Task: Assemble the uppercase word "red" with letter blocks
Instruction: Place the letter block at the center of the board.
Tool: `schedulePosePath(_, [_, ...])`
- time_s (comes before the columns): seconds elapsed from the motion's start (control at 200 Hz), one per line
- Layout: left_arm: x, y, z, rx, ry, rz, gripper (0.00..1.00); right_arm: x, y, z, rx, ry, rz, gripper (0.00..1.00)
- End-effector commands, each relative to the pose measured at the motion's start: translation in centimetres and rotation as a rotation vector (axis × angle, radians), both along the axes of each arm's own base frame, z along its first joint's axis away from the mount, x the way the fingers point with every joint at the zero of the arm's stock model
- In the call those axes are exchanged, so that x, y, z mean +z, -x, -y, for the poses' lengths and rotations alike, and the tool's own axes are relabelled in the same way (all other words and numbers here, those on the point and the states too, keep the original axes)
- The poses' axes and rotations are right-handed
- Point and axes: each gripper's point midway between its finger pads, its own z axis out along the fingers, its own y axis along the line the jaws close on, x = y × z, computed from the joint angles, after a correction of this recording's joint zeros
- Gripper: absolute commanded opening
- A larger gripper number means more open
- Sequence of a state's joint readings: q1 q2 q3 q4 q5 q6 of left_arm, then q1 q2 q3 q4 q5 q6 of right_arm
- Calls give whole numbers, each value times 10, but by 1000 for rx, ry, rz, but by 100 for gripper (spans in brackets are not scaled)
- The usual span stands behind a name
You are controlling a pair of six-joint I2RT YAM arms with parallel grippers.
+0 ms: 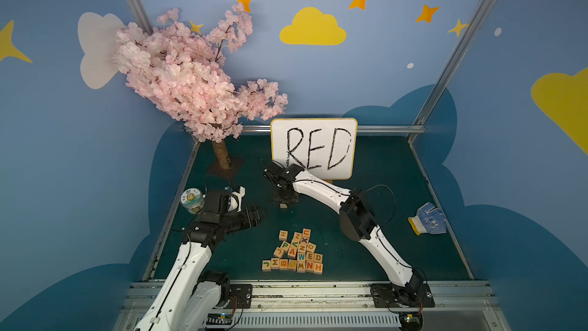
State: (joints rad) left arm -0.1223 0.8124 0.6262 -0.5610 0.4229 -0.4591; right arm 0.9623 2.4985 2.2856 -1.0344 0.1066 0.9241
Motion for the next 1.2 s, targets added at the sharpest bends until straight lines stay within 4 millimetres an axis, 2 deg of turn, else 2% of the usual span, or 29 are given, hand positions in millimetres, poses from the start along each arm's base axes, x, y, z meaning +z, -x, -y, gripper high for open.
schedulePosePath(0.0, [10,-2,1,-11,3,28,79,-1,-2,-1,-18,-11,-12,50])
schedulePosePath(0.145, [10,-2,1,-12,4,30,80,-3,-1,-4,-30,-30,-29,38])
schedulePosePath(0.426, [11,-2,1,-13,5,32,79,-1,-4,-4,-35,-37,-23,36])
schedulePosePath(0.691, [11,-2,0,-9,0,35,80,7,-6,-8,-26,-66,-17,48])
schedulePosePath(0.906, [11,-2,-1,-5,-4,36,80,18,-5,-6,-32,-82,-18,49])
schedulePosePath(1.076, [15,-2,-5,9,-23,58,80,37,-2,-8,22,-115,-12,53])
schedulePosePath(1.196, [19,-4,-9,24,-26,77,79,63,5,-7,93,-141,-4,58])
